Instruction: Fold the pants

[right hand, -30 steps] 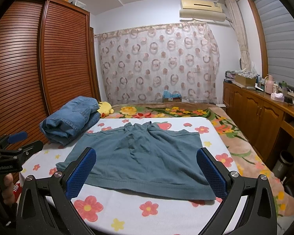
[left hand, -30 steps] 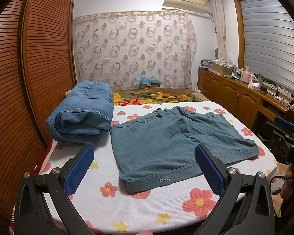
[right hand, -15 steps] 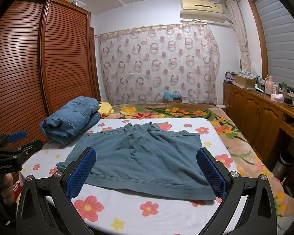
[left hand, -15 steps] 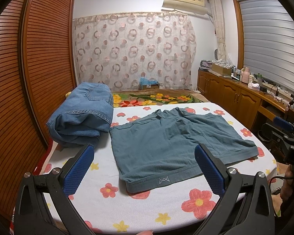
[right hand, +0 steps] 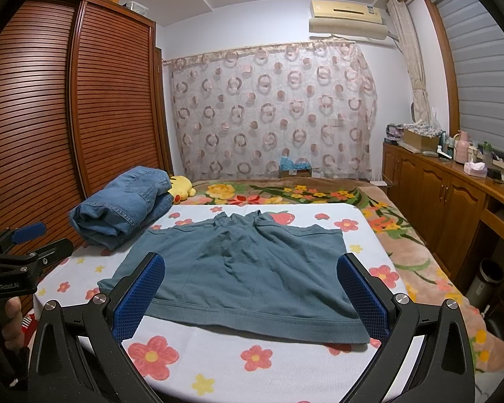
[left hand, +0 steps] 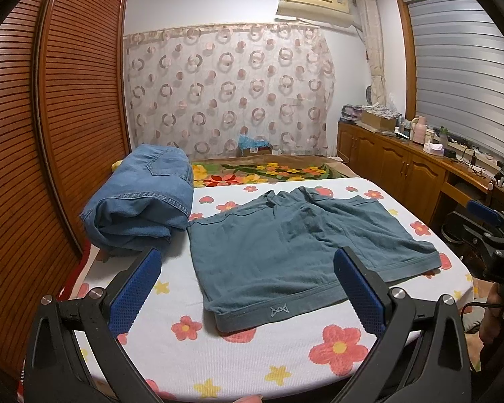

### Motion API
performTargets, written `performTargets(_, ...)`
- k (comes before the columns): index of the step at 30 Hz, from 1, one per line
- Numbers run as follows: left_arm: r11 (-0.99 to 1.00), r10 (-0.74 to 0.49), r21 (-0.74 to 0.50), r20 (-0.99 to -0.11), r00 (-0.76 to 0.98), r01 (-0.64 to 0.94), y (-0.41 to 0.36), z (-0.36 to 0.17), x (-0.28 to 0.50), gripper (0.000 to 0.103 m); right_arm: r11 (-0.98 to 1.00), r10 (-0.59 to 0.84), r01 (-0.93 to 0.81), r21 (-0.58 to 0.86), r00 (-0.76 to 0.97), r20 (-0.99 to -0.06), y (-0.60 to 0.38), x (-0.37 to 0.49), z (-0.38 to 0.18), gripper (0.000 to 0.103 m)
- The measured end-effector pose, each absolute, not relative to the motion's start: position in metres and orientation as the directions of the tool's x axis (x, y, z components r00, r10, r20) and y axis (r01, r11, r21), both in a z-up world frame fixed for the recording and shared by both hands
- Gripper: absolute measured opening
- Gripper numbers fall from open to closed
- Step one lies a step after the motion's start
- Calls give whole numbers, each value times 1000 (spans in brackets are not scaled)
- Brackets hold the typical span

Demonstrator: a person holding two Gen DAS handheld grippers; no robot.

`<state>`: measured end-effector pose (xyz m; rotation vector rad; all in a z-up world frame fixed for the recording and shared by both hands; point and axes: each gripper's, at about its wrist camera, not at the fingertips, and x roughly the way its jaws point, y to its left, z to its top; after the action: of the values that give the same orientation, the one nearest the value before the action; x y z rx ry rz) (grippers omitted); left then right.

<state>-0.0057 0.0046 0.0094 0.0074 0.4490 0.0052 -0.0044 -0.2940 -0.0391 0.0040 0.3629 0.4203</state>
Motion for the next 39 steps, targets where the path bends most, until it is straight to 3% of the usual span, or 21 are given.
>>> performTargets(26, 1000, 7, 9, -434, 901, -3, 4, 8, -6, 103, 913, 400, -400, 75, 849, -344, -292, -6, -38, 102)
performTargets(39, 1000, 4, -1, -499, 867, -5, 13, -17, 6, 103, 913, 400, -400, 80, 836, -377, -298, 5, -44, 102)
